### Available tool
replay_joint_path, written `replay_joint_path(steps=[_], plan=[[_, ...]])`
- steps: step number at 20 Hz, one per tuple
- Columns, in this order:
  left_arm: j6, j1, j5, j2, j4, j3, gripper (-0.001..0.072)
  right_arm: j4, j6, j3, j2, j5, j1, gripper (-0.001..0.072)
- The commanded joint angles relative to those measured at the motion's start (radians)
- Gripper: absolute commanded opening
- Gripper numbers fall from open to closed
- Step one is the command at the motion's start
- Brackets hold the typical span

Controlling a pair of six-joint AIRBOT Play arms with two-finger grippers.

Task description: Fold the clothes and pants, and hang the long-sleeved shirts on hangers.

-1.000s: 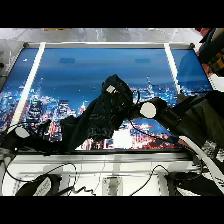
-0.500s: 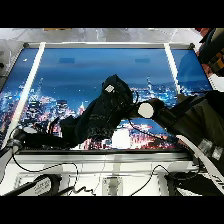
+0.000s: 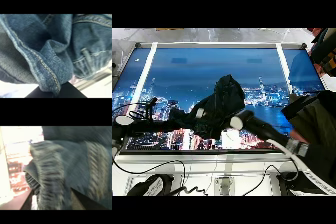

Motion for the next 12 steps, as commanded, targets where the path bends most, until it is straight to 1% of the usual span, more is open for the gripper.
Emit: replay_joint_path(steps=[1,3,4,6,10,11,12], plan=[[-0.012,0.0,-0.005,0.038,-0.011,0.016,0.0031,-0.038,-0.212,0.0,-0.086,-0.224,0.106,0.0558],[-0.021,0.0,-0.005,0.038,-0.011,0.015,0.0031,-0.037,-0.212,0.0,-0.124,-0.373,0.146,0.056],[-0.037,0.0,-0.005,0.038,-0.012,0.015,0.0031,-0.037,-0.212,0.001,-0.141,-0.42,0.16,0.0559],[-0.058,0.0,-0.01,0.038,-0.02,0.015,0.0031,-0.037,-0.212,0.019,-0.183,-0.429,0.177,0.0559],[-0.056,0.0,-0.032,0.039,-0.097,0.015,0.0032,-0.042,-0.206,0.117,-0.285,-0.434,0.162,0.0547],[-0.056,0.0,-0.039,0.039,-0.098,0.015,0.0032,-0.057,-0.206,0.142,-0.301,-0.428,0.15,0.0493],[-0.056,0.0,-0.046,0.039,-0.097,0.015,0.0032,-0.076,-0.206,0.165,-0.312,-0.412,0.133,0.0403]])
